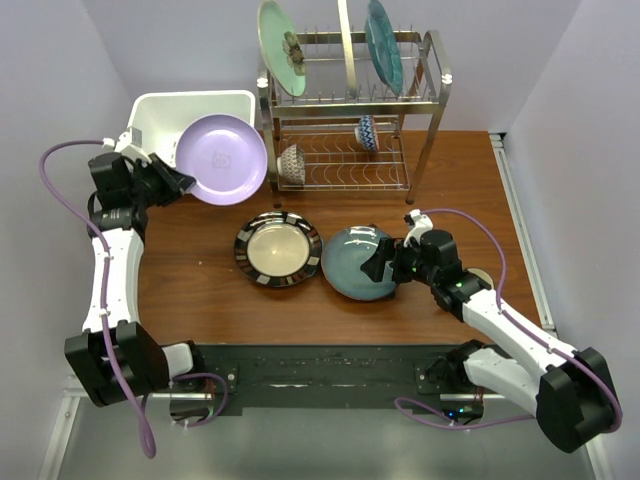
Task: Place the plates into the plastic bin on the countertop
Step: Place the plate in the plastic bin.
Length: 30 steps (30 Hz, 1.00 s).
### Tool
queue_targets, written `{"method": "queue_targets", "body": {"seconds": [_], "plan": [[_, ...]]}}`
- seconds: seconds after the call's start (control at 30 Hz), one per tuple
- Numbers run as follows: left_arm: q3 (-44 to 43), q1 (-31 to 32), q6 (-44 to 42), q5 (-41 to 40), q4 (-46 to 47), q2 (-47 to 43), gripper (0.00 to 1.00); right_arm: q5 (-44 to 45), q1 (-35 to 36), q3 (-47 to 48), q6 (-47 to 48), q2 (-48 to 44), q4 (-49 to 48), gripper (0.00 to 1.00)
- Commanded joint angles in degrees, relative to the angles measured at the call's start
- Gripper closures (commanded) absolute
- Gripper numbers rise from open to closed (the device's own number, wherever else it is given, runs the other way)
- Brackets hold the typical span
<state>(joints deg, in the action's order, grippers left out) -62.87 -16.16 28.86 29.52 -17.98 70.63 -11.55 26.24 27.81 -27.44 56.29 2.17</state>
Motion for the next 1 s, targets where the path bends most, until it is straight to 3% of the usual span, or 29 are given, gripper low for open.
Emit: {"method": "queue_targets", "body": {"seconds": [0.0, 0.5, 0.97], "plan": [[-2.25, -1.24, 3.13, -0.25, 5.32, 0.47, 1.00, 0.13, 0.13, -0.04, 0.19, 0.13, -1.56, 0.01], [-5.42, -3.35, 7.78, -0.43, 10.68, 7.06, 1.00, 0.13, 0.13, 0.93, 1.07, 1.45, -1.03, 0.01], [-15.26, -3.52, 11.92, -0.07, 13.14, 16.90, 1.00, -0.05, 0.22, 2.24, 1.60, 3.56, -1.12, 0.01]]}}
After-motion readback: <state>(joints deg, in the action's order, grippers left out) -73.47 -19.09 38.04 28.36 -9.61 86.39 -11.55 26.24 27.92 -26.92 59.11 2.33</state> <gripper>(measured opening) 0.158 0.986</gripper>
